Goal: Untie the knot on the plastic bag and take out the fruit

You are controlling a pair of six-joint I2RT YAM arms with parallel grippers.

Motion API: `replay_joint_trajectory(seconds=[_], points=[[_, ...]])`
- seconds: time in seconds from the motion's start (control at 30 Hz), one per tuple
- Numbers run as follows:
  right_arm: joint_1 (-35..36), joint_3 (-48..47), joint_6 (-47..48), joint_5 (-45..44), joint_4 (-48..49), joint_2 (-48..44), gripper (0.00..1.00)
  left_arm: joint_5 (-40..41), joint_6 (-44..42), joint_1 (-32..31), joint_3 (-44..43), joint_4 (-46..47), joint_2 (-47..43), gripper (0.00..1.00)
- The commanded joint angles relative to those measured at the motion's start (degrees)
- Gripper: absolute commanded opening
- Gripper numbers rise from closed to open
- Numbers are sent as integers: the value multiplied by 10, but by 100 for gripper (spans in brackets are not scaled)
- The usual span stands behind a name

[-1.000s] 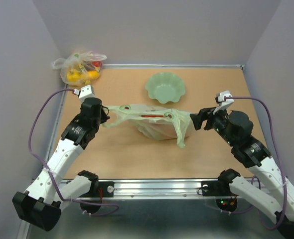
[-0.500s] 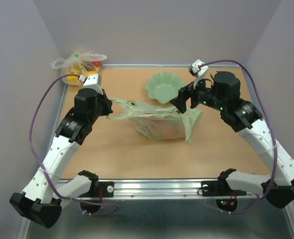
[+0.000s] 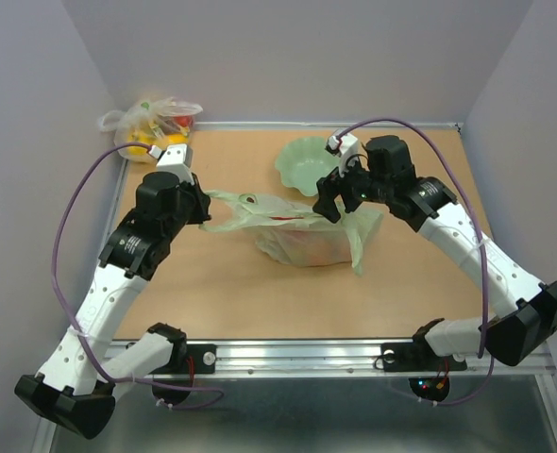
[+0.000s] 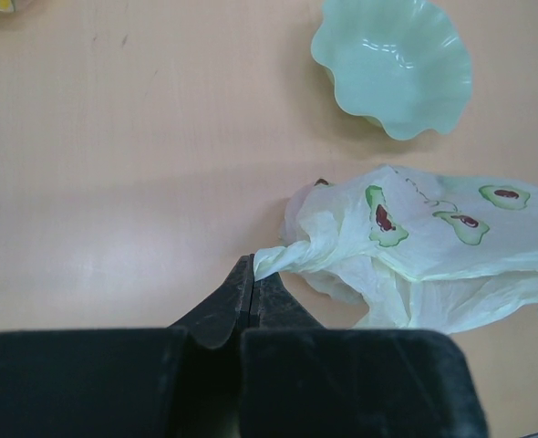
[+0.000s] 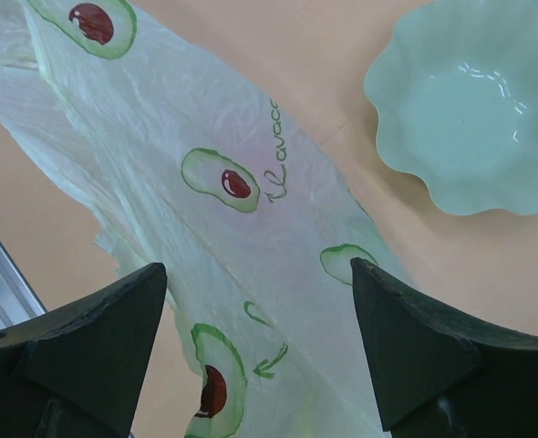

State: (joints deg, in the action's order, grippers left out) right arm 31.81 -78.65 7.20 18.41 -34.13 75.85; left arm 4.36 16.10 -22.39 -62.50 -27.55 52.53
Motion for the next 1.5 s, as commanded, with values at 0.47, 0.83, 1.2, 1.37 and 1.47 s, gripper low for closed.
replay_joint_trajectory(seconds=[0.47,0.83,1.2,1.37,1.47], points=[[-3,60,28,43,-15,-10,60,31,-26,1,-15,-5,-8,0],[-3,6,-10,94,-12,-15,7,64,-42,2,20,18,-27,0],[-3,27,-61,82,6,-18,0,-167,-134,-15,-54,155,-53,72],[-3,29,-71,85,13,-19,0,-200,-206,-98,-54,155,-28,77],[-3,32,-89,82,13,-19,0,-174,-251,-183,-56,145,2,77]])
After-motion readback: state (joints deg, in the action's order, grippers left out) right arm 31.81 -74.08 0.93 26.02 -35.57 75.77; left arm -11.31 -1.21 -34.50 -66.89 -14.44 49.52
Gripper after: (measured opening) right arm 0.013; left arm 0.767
